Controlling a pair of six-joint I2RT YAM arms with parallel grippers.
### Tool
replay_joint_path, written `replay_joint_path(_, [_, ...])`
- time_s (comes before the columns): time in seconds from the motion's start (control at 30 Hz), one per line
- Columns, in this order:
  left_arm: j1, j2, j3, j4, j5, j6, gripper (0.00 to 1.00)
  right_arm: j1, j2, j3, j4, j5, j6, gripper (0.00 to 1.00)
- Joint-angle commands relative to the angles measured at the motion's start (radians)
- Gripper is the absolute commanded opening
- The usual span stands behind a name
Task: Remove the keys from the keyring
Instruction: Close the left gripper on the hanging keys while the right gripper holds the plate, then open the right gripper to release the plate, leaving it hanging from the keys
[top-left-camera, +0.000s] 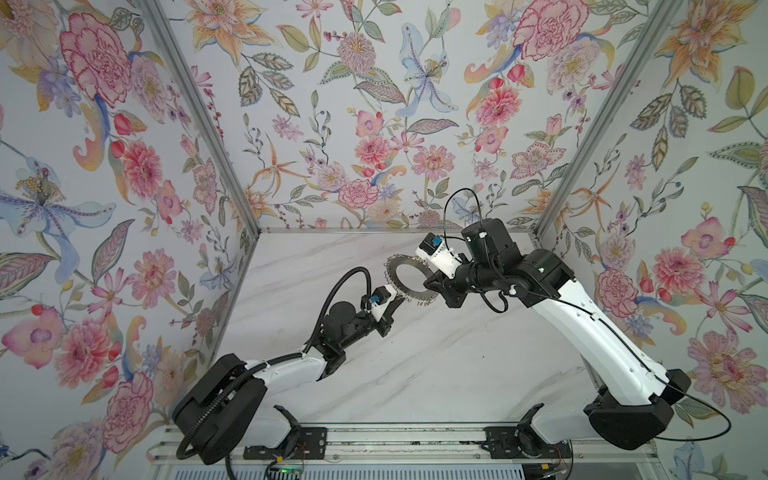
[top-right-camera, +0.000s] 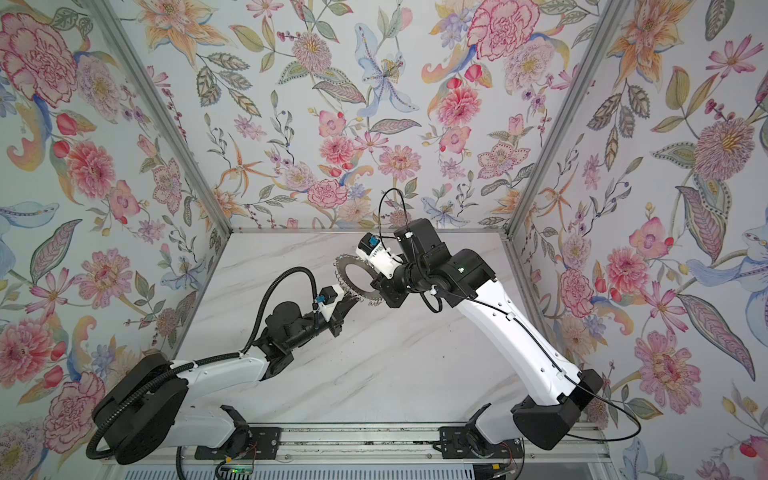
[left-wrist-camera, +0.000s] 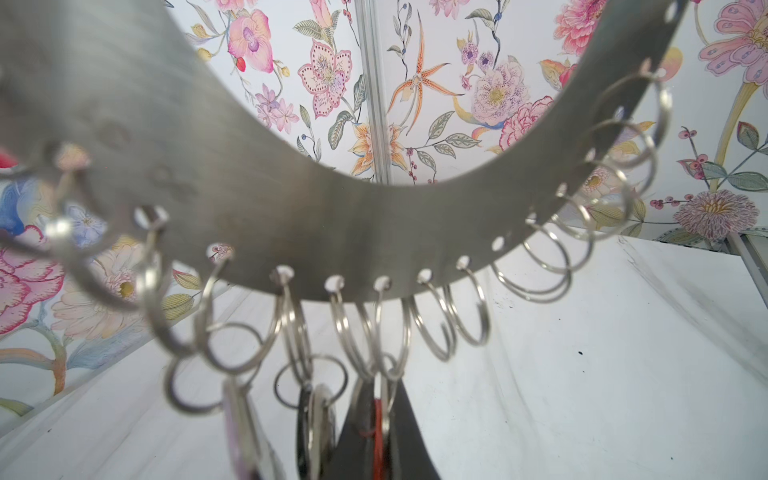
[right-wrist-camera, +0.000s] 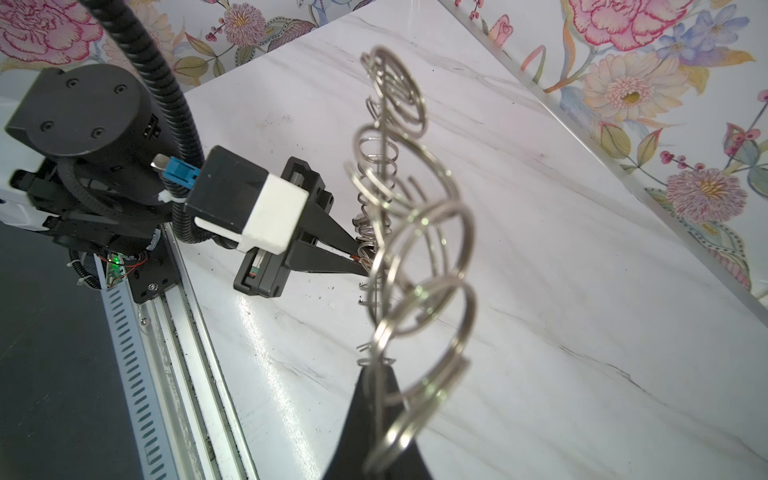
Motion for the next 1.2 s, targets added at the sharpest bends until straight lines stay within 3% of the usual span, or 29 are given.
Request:
replay_joint_path(0.0, [0.002,-0.049,-0.013,-0.044,-0.018,0.014,0.00,-0.020,-0.044,-0.028,0.067,-0.005,0.031,0.00])
replay_joint_path(0.3, [0.010,-0.150,0.073,-0.362,-0.069,0.107,0.00,-0.103,-0.098,-0.194,0.224,-0.131,0.137,0.00])
replay_joint_path(0.87, [0.015,-0.189,0.314,-0.856,-0.218,0.366,0.00,-0.115,-0.177,-0.638,0.738,-0.339,0.447,0.15])
replay_joint_path(1.0, [0.023,-0.181,0.358,-0.925,-0.244,0.397,0.00,-0.120,-0.176,-0.698,0.783,-0.329,0.472,0.29])
replay_joint_path(1.17, [0.038,-0.179,0.392,-0.967,-0.231,0.415,0.00,-0.137,-0.190,-0.738,0.789,-0.311,0.471,0.38])
